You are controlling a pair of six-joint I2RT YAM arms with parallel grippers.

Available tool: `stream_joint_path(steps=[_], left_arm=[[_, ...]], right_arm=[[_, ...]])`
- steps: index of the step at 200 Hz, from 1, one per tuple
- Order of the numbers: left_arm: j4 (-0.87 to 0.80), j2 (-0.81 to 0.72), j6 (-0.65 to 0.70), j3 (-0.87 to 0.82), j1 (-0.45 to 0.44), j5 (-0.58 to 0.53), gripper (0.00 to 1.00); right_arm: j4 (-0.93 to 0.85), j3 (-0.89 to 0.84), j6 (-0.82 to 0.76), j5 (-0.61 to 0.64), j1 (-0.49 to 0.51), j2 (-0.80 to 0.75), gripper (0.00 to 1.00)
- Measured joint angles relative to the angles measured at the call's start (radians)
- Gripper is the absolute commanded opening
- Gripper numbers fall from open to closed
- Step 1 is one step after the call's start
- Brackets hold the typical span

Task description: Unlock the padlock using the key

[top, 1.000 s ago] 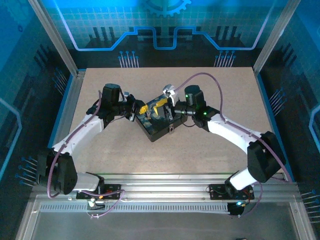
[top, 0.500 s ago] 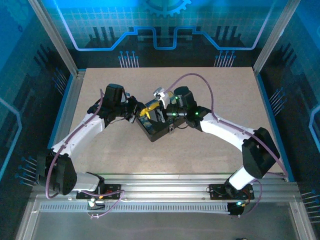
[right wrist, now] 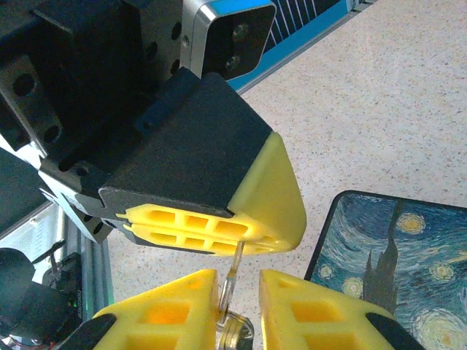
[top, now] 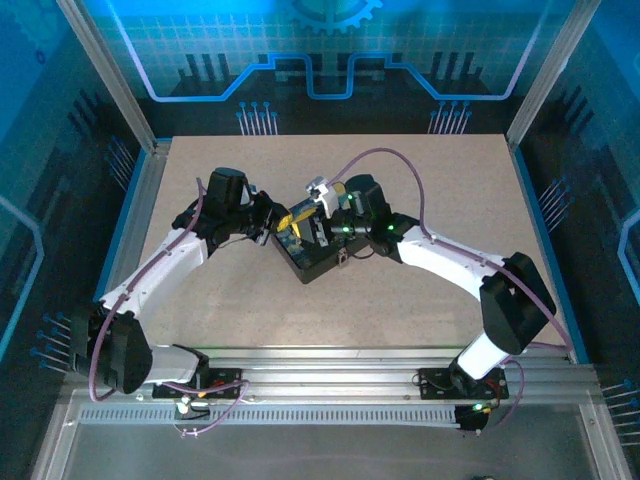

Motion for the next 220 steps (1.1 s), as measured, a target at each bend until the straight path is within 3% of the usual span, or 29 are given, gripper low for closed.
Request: stream_joint_path(steps=[76, 168, 220], left_arm=[[-0.001, -0.016, -0.020, -0.012, 0.000, -0.028, 0.00], [-0.001, -0.038, -0.052, -0.036, 0.000, -0.055, 0.00], [-0.004, -0.052, -0.070, -0.046, 0.000, -0.077, 0.00]], right_arm=[[0.014, 0.003, 0.012, 0.004, 0.011, 0.010, 0.12], [0.017, 0.005, 0.019, 0.008, 0.023, 0.023, 0.18], [0.022, 0.005, 0.023, 0.026, 0.037, 0.026, 0.14]])
